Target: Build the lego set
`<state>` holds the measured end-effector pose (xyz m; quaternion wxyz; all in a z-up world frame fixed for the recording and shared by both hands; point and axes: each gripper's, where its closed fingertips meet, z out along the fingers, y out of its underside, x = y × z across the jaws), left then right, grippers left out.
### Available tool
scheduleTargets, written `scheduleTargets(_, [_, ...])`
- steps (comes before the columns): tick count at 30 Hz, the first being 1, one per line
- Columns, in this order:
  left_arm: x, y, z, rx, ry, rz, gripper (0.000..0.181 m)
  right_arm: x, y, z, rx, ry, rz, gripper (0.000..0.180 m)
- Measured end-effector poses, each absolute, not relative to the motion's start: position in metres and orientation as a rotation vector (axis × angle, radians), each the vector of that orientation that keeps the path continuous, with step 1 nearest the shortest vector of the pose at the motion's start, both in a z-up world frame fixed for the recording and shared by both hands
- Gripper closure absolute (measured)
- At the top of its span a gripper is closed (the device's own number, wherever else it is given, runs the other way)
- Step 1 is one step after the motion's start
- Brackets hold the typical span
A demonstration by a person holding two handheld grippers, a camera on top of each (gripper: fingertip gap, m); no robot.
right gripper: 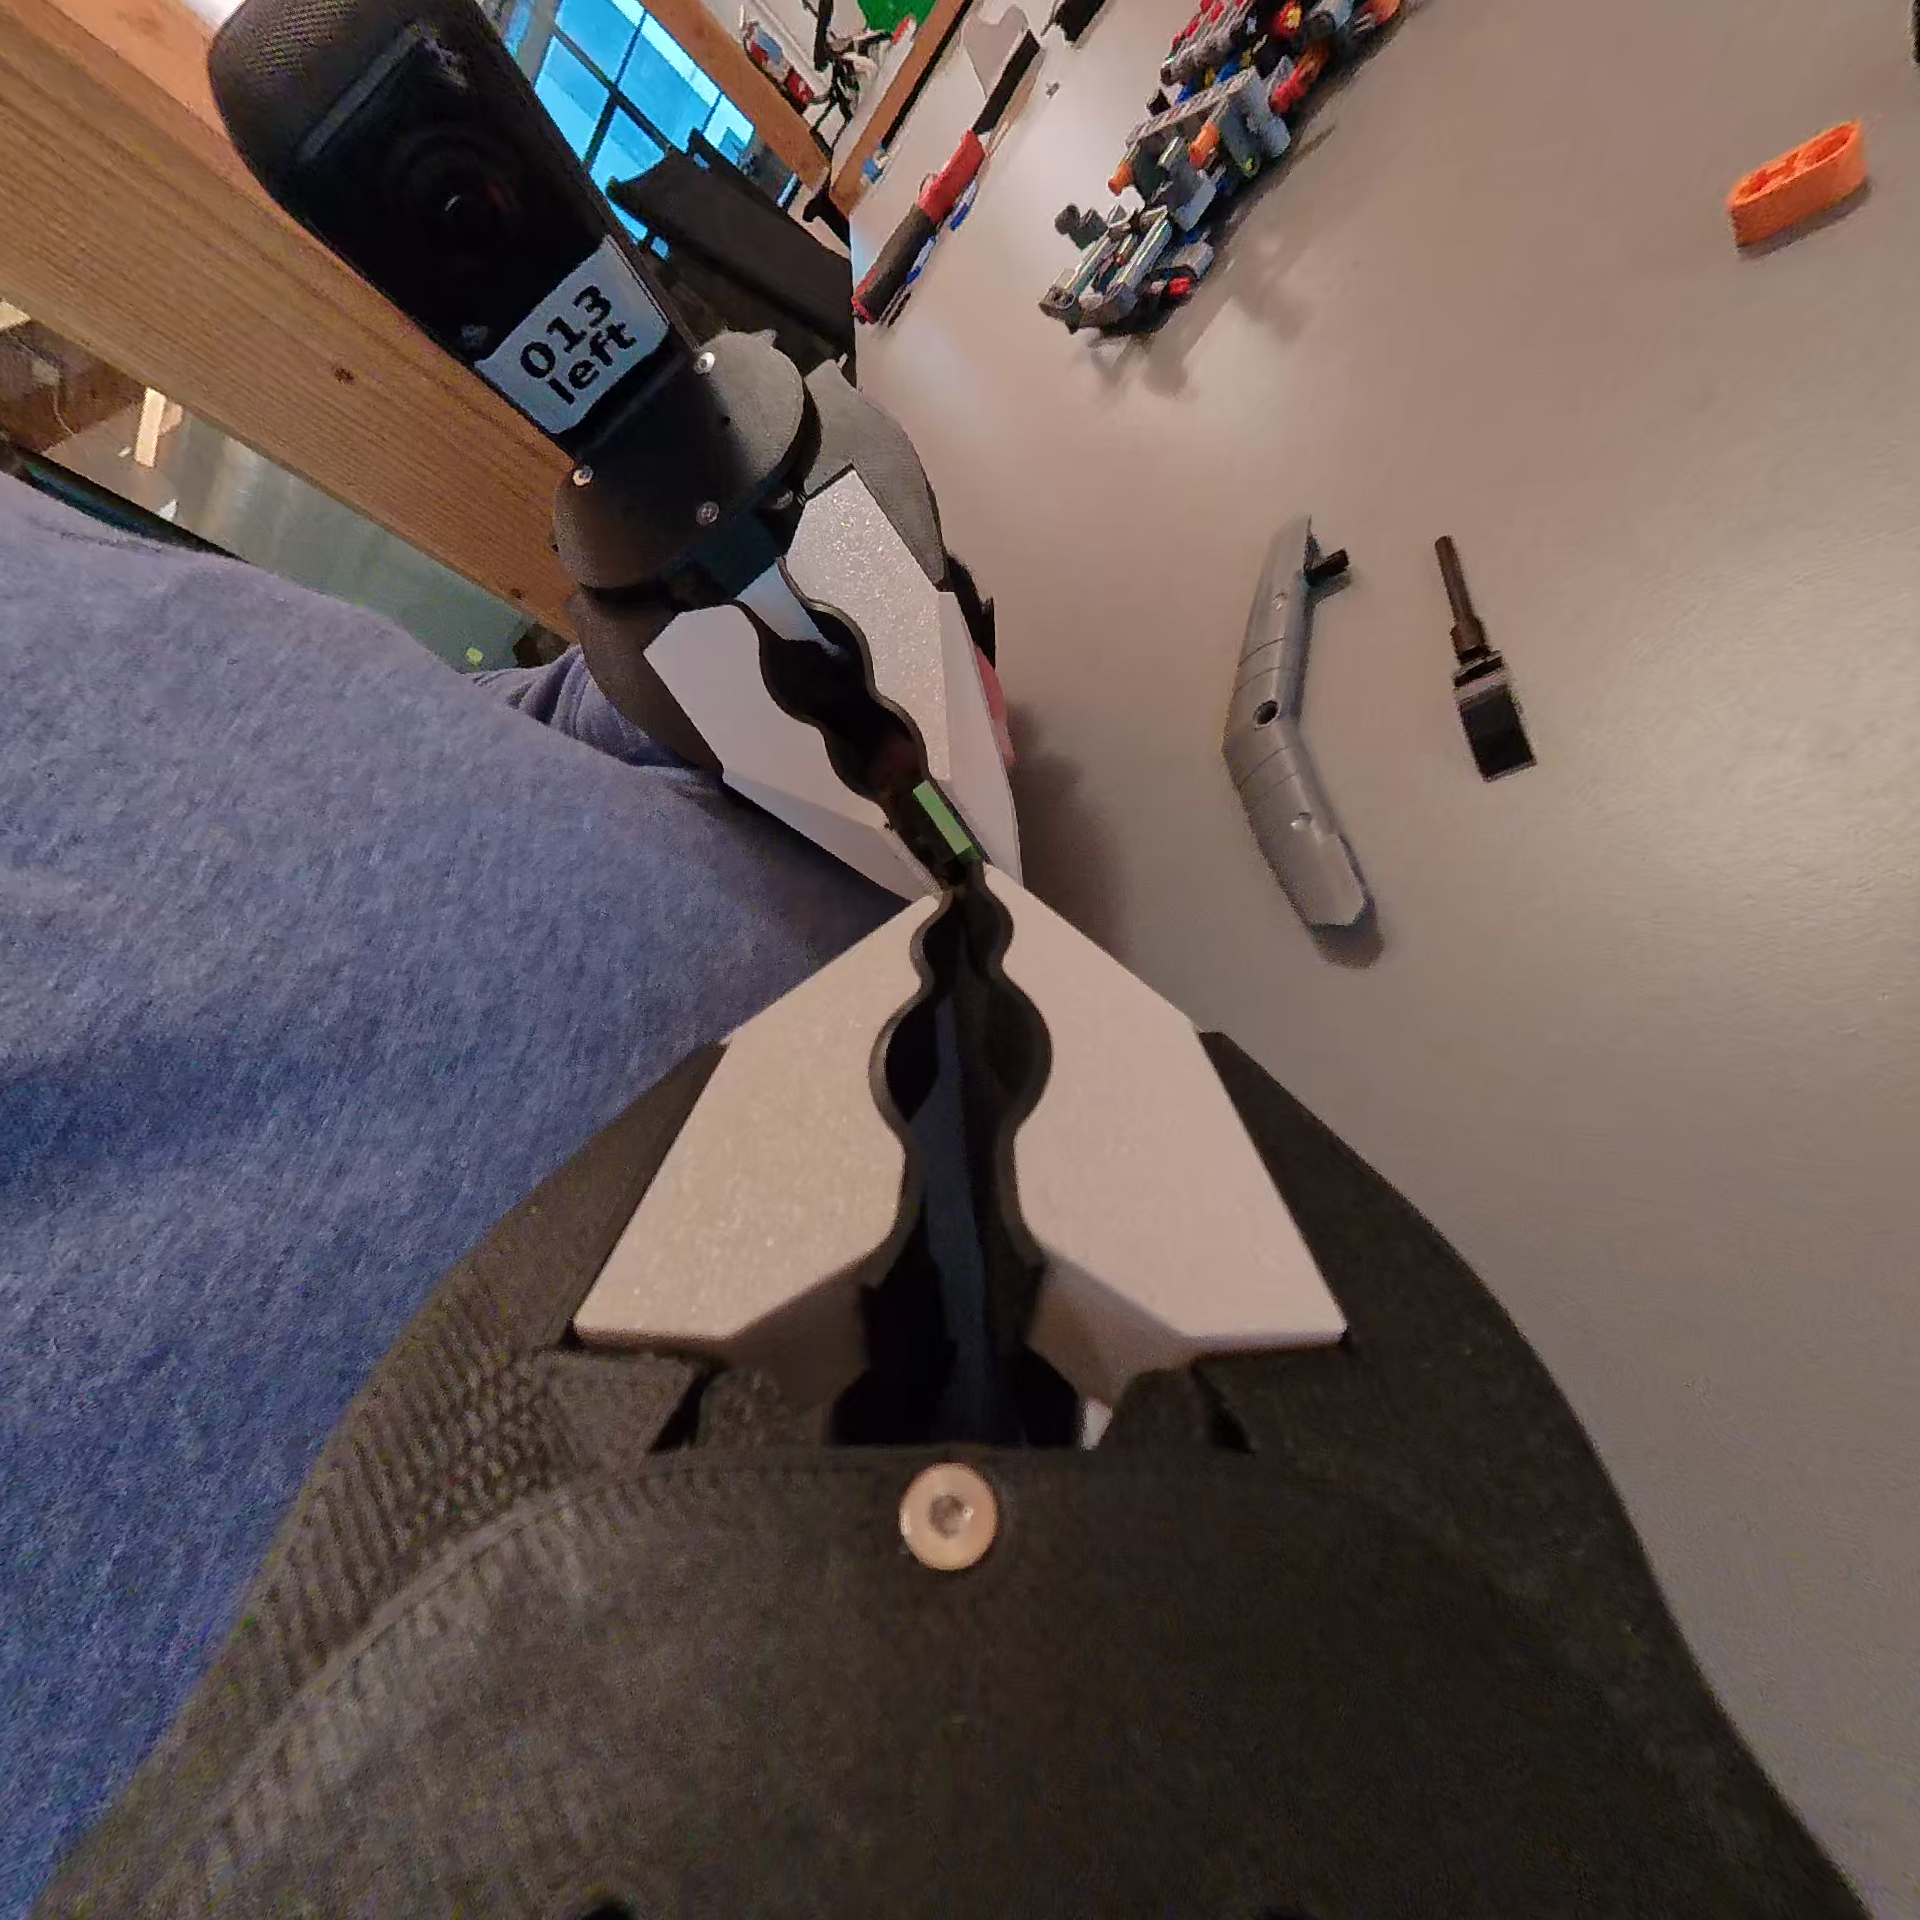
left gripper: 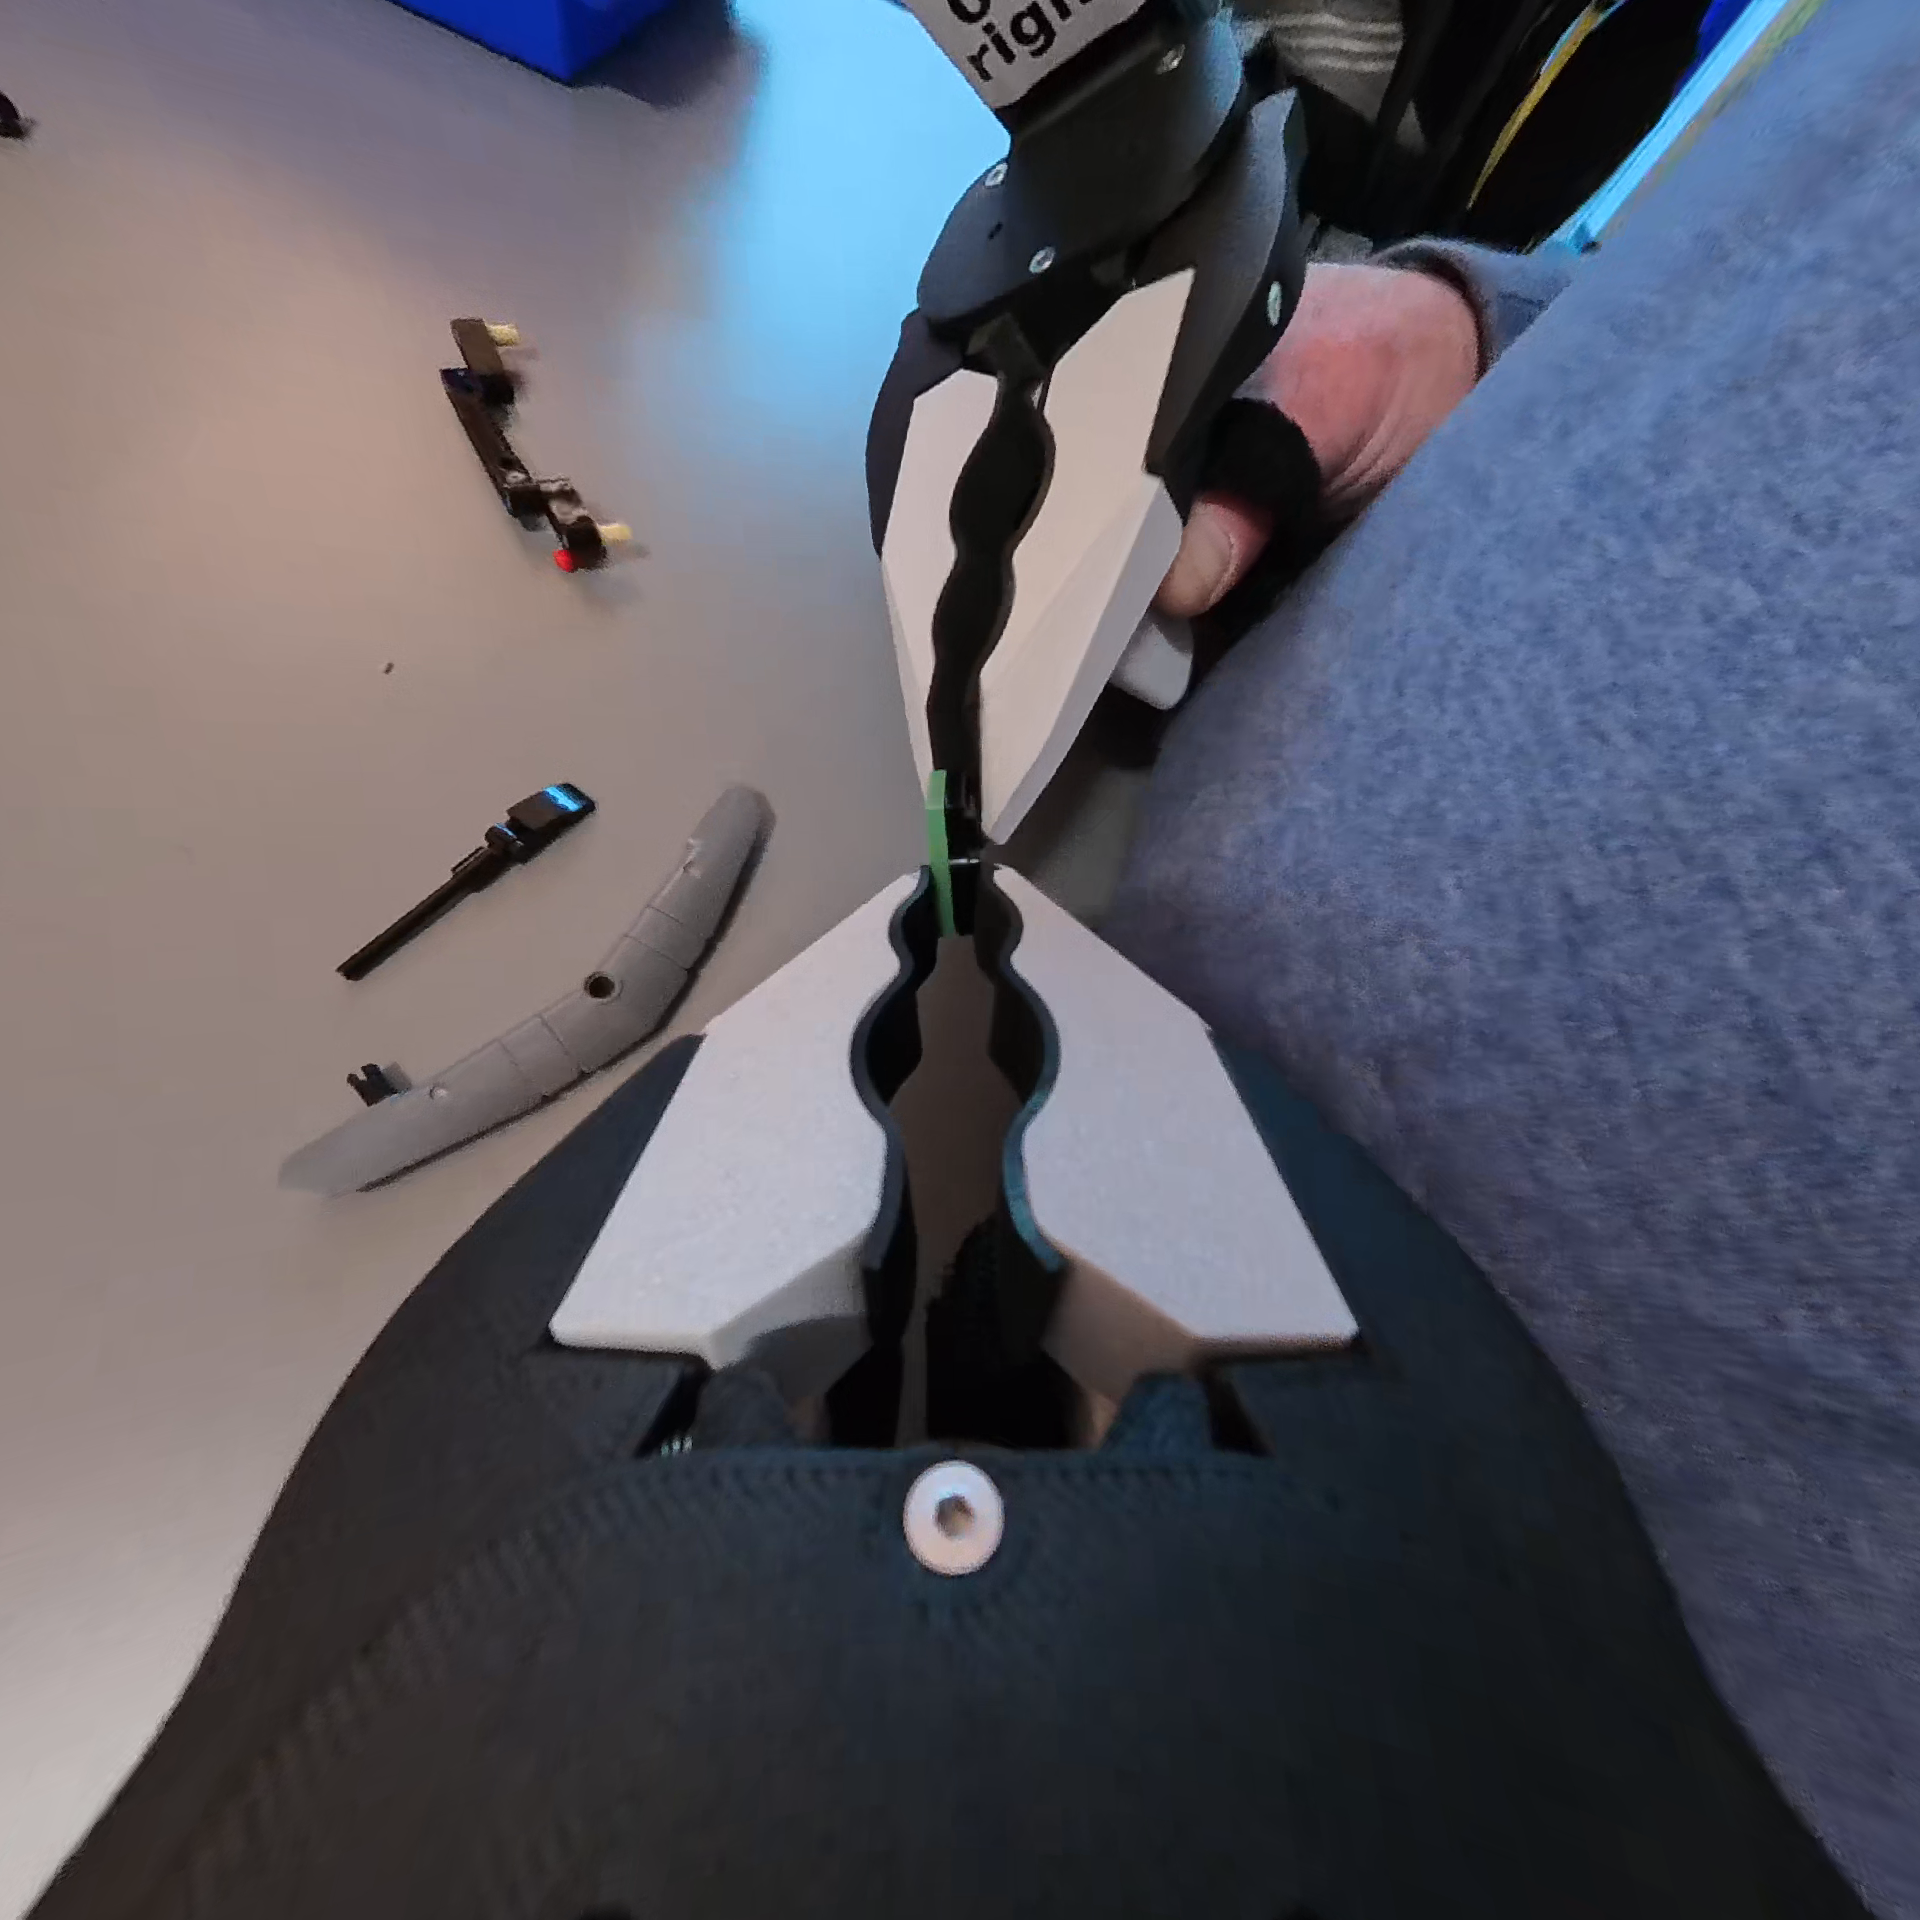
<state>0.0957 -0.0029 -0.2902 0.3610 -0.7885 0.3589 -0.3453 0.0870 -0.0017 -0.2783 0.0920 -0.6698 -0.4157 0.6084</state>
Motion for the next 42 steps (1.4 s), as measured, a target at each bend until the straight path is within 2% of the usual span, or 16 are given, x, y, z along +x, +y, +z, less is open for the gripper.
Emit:
scheduleTargets(15, [0.092,0.016,-0.274,-1.967,0.655,-1.168,0.176,0.08,0.019,-0.262,-1.907,-1.121,1.897,0.177])
scheduleTargets(21, [0.094,0.018,-0.269,-1.936,0.621,-1.228,0.176,0.087,0.029,-0.262,-1.91,-1.061,1.885,0.166])
scheduleTargets(29, [0.094,0.021,-0.264,-1.91,0.581,-1.259,0.176,0.087,0.023,-0.257,-1.878,-1.056,1.931,0.176])
scheduleTargets(42, [0.093,0.016,-0.272,-1.943,0.653,-1.182,0.175,0.086,0.018,-0.264,-1.902,-1.109,1.858,0.179])
